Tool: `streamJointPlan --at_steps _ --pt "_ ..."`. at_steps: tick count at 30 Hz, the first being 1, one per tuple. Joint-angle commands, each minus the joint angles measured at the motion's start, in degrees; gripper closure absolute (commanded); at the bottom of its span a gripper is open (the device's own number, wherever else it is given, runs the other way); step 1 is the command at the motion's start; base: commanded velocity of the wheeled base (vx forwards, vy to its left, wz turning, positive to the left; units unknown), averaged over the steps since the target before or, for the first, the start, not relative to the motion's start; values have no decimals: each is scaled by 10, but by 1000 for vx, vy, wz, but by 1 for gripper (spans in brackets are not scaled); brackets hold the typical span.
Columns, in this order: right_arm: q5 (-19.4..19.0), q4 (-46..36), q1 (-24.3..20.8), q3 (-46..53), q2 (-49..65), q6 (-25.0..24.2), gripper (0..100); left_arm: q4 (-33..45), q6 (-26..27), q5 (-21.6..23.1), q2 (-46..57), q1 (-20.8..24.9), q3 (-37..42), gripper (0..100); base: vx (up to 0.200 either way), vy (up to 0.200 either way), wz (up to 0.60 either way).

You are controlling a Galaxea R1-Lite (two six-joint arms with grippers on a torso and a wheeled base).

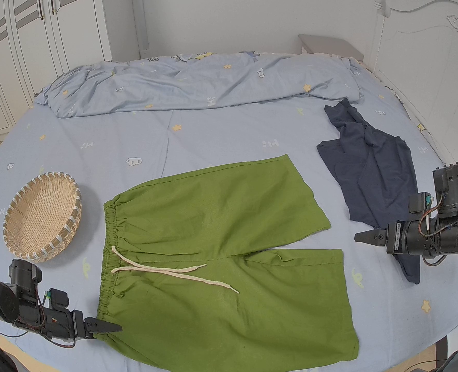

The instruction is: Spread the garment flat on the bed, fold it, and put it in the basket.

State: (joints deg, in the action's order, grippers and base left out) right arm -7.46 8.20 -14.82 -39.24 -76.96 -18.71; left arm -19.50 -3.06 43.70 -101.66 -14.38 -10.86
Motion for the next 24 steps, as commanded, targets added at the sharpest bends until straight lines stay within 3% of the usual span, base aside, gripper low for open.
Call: streamJointPlan --at_steps 1,3,4,13,19,24 --pt "0 1 0 1 -6 0 0 0 -1 2 -10 -6 -14 0 0 0 0" --pt "0 1 0 2 -6 0 0 0 -1 2 -14 -6 -16 0 0 0 0" --pt "0 1 0 2 -6 0 0 0 -1 2 -14 -7 -16 100 0 0 0" --pt "0 1 0 3 -9 0 0 1 4 -5 0 -24 0 100 0 0 0" --pt "-2 -2 1 36 -7 1 0 2 17 -5 27 -59 17 100 0 0 0" --pt "-42 -50 5 76 -21 3 0 5 48 -6 37 -78 36 100 0 0 0"
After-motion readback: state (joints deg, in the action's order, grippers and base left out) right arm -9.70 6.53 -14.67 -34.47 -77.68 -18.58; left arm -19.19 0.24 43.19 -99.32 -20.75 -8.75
